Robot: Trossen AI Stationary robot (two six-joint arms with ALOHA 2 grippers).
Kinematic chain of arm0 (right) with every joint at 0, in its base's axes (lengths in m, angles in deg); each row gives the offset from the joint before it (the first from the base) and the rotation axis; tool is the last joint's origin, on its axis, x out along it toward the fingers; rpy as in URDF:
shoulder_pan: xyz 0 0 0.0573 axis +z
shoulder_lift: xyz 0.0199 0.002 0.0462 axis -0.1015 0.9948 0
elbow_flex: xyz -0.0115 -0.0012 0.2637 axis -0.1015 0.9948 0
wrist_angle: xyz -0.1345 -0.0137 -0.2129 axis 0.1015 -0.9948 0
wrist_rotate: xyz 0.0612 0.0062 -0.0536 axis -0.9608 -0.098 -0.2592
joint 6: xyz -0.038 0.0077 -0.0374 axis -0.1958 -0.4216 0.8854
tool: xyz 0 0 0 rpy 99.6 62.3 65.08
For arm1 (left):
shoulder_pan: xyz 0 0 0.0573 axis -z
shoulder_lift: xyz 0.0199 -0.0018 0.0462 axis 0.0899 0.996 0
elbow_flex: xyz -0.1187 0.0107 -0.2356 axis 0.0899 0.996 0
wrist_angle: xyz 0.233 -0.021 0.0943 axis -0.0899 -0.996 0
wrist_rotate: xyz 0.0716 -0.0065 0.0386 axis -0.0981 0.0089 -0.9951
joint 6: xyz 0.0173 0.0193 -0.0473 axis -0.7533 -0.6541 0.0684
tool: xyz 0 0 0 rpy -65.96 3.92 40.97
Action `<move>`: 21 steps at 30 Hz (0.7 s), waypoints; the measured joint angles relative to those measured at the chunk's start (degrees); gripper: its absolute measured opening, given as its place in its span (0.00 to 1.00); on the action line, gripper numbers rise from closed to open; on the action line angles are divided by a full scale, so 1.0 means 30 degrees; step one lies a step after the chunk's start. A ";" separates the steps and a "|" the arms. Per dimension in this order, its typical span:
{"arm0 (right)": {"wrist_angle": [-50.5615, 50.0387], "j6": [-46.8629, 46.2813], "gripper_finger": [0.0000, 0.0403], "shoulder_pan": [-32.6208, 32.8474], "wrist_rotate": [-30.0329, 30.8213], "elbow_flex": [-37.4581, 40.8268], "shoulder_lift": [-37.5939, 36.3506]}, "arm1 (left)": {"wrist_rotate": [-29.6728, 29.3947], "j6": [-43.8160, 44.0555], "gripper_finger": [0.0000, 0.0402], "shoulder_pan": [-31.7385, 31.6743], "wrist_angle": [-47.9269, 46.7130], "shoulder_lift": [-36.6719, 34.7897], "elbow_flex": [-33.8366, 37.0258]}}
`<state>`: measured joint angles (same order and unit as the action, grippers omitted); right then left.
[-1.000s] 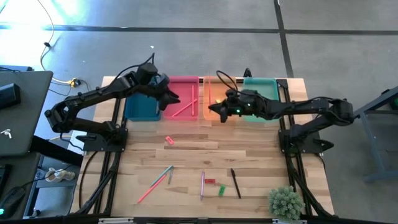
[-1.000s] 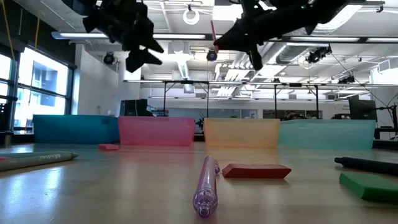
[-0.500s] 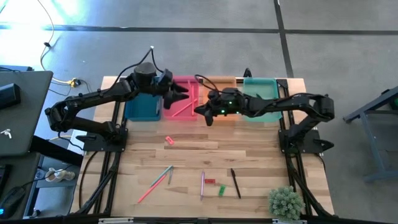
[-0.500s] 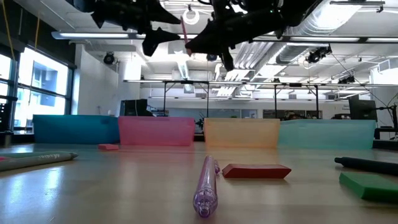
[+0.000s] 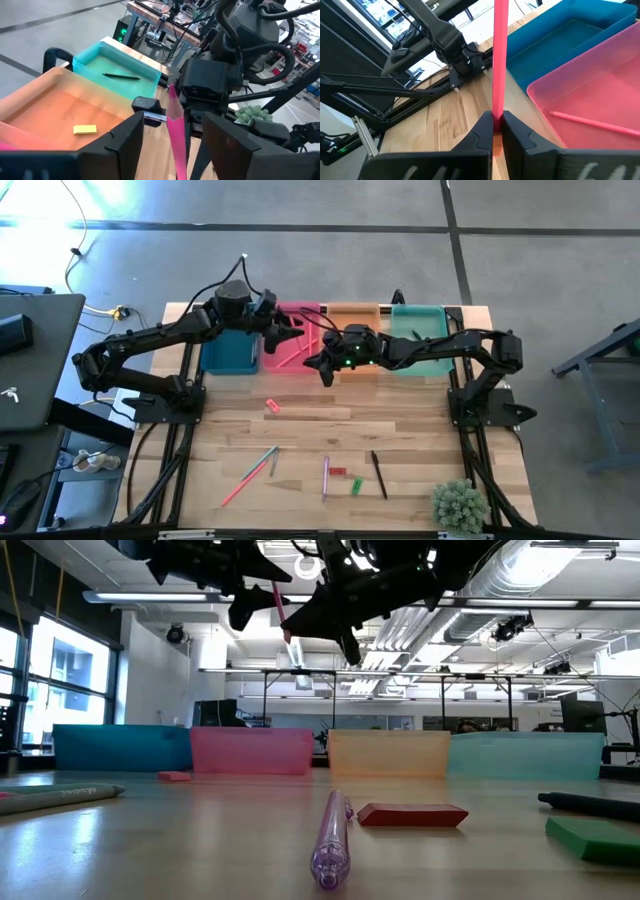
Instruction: Sort crayons/erasers/pens/pencils in bins
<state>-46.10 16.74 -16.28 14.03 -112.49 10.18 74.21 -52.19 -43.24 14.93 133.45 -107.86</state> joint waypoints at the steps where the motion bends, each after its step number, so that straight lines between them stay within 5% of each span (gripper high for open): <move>1: 0.0008 0.0002 0.01 0.0000 0.0001 0.0000 0.0000 | -0.0006 0.0000 0.44 0.0000 -0.0001 0.0000 0.0000; 14: -0.0055 0.0170 0.01 -0.0009 0.0146 0.0007 0.0000 | 0.0163 -0.0092 0.03 0.0007 -0.0064 0.0007 0.0000; 21: -0.0071 0.0597 0.02 -0.0007 0.0140 0.0015 0.0000 | 0.0120 -0.0275 0.05 0.0007 -0.0084 0.0007 0.0000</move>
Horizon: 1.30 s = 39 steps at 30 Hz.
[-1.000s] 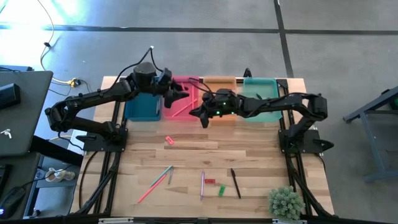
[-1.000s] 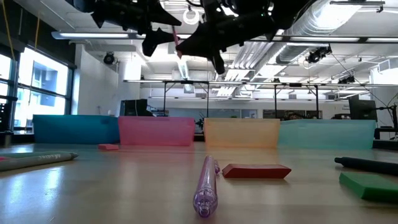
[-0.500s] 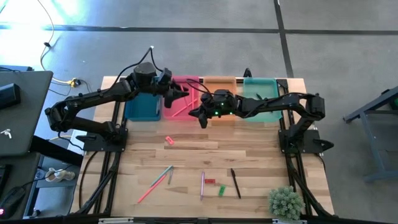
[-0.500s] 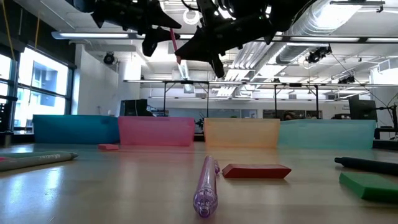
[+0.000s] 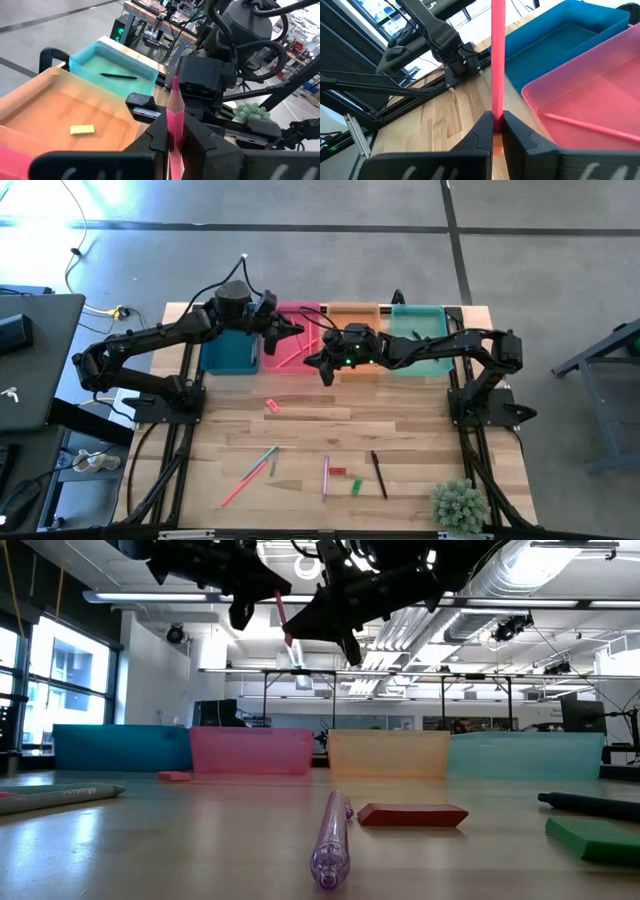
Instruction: Sort crayons/erasers/pens/pencils in bins
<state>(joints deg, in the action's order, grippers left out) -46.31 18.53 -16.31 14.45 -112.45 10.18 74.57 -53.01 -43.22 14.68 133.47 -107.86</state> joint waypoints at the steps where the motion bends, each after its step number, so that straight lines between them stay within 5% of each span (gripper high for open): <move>1: 0.0003 0.0007 0.03 -0.0004 -0.0001 0.0000 0.0000 | -0.0002 -0.0009 0.05 0.0000 0.0002 0.0000 0.0000; 11: -0.1215 -0.0694 0.29 -0.0480 -0.0162 0.0000 -0.0022 | -0.0575 -0.0175 0.02 -0.0121 -0.0229 0.0015 0.0007; 17: -0.2490 -0.0637 0.40 -0.1164 -0.1113 0.0015 -0.0796 | -0.3132 -0.0582 0.02 -0.1107 -0.2212 0.0050 0.0007; 24: -0.3295 0.0705 0.43 -0.1497 -0.1138 0.0015 -0.1655 | -0.4811 0.1855 0.02 -0.2366 -0.3640 0.0979 0.0007; 39: -0.6333 0.1041 0.43 -0.1457 -0.1145 0.0015 -0.1851 | -0.7115 0.4785 0.02 -0.1523 -0.3126 0.4508 0.0007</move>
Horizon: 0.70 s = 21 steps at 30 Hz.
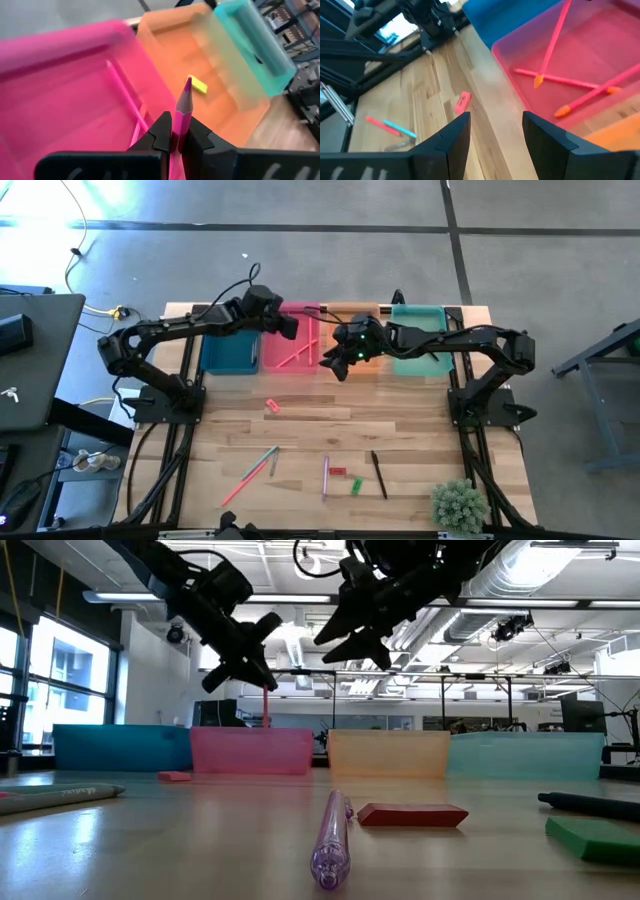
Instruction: Sort crayons/erasers/pens/pencils in bins
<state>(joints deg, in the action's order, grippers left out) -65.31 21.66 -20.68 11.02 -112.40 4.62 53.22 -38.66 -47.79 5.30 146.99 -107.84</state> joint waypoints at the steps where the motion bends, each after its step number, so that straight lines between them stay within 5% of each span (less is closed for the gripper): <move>1: -0.0090 0.0090 0.43 0.0000 0.0000 0.0000 0.0000 | -0.0012 0.0139 0.02 0.0000 0.0111 0.0202 0.0000; 10: -0.0655 0.0957 0.43 0.0000 -0.0130 0.0000 -0.0152 | -0.0917 0.1498 0.03 -0.0036 0.0434 0.1421 0.0000; 21: -0.1574 0.1388 0.43 0.0000 -0.0342 0.0000 -0.0219 | -0.2074 0.2637 0.15 -0.0352 0.0294 0.1518 0.0000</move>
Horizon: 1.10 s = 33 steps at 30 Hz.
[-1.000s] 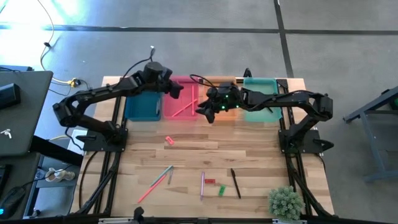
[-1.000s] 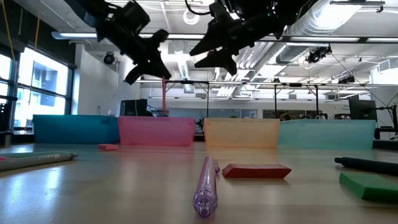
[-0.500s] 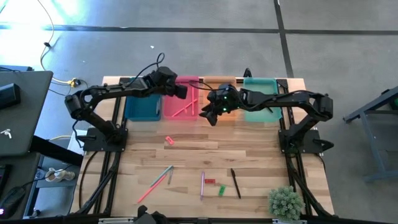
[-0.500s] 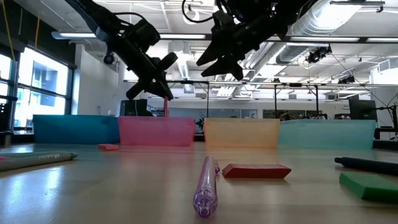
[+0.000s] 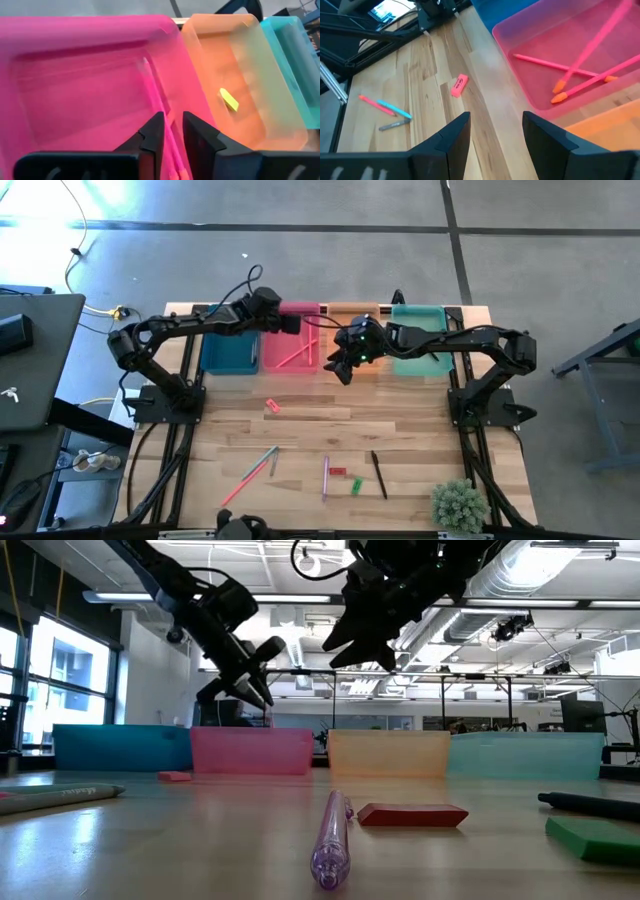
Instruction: Sort crayons/erasers/pens/pencils in bins
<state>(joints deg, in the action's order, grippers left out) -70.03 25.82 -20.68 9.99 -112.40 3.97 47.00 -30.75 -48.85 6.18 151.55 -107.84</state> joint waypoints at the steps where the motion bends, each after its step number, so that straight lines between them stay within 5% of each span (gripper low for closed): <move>1: -0.0038 0.0000 0.43 0.0000 0.0000 0.0000 0.0000 | 0.0000 -0.0085 0.17 -0.0076 0.0002 0.0000 0.0000; 9: -0.0962 -0.0304 0.43 0.0000 0.0000 0.0000 0.0000 | 0.0191 -0.0149 0.29 -0.0784 0.0162 -0.0026 0.0000; 18: -0.2384 -0.0556 0.43 0.0007 0.1094 0.0000 -0.1011 | 0.4620 -0.1854 0.33 -0.1756 0.1752 -0.1081 0.0000; 23: -0.3766 -0.0444 0.43 0.0007 0.2492 0.0000 -0.2505 | 0.5136 -0.2902 0.33 -0.1818 0.1766 -0.2561 0.0000; 33: -0.6374 -0.0585 0.43 0.0095 0.5291 0.0000 -0.4240 | 0.6470 -0.5486 0.33 -0.0509 -0.3245 -0.6771 0.0000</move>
<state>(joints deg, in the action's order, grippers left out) -89.15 24.07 -20.39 25.86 -112.40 -8.75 66.41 -47.20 -50.37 -3.55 131.23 -107.84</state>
